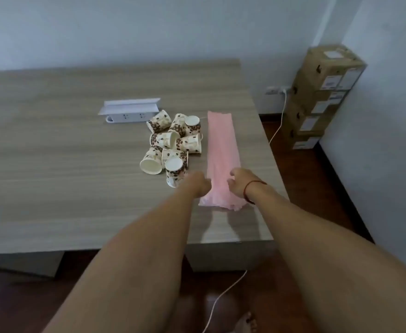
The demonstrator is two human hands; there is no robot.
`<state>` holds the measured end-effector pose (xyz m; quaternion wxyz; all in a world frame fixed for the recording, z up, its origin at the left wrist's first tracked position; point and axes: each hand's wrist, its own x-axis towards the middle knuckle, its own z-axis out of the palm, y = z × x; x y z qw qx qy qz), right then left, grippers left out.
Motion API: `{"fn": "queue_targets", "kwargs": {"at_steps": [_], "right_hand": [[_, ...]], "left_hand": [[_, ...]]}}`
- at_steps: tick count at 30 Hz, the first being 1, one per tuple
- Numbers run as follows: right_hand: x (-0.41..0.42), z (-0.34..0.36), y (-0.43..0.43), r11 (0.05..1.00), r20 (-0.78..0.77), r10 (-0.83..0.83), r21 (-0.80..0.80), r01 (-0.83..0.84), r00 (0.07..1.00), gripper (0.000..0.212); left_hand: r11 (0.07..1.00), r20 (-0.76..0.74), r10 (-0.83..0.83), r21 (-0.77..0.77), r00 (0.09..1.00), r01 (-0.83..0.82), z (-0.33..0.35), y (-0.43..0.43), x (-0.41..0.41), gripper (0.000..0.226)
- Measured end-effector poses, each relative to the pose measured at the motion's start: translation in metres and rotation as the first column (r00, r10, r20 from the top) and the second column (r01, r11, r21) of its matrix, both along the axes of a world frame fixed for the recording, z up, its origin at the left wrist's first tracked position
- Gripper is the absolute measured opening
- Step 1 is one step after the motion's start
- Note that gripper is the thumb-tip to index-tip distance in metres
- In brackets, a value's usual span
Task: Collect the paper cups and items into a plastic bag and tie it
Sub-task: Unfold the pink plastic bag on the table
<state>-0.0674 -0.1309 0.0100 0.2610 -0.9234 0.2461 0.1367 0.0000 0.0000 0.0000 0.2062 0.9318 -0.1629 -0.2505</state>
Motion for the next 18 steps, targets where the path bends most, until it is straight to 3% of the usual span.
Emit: {"fn": "queue_targets", "kwargs": {"at_steps": [3, 7, 13, 15, 18], "right_hand": [[0.002, -0.027, -0.006, 0.999, -0.08, 0.039, 0.033, -0.037, 0.996, 0.046], [-0.001, -0.065, -0.01, 0.987, -0.179, 0.155, 0.055, -0.148, 0.971, 0.05], [0.005, -0.081, -0.03, 1.0, -0.022, 0.014, 0.002, -0.014, 1.0, 0.029], [0.011, -0.075, -0.046, 0.993, 0.021, -0.109, 0.045, 0.108, 0.994, 0.026], [0.019, -0.059, -0.065, 0.939, 0.092, -0.32, 0.166, 0.302, 0.943, 0.023]], "left_hand": [[0.996, -0.129, 0.087, 0.033, 0.988, -0.083, -0.04, -0.008, -0.006, 0.05], [0.988, -0.168, 0.154, 0.002, 0.974, -0.156, -0.076, -0.025, -0.007, 0.049], [0.954, -0.259, 0.268, -0.062, 0.928, -0.293, -0.084, -0.047, 0.002, 0.045], [0.894, -0.319, 0.344, -0.177, 0.883, -0.412, -0.073, -0.06, 0.004, 0.049], [0.694, -0.45, 0.448, -0.37, 0.773, -0.618, -0.051, -0.09, 0.007, 0.043]]}}
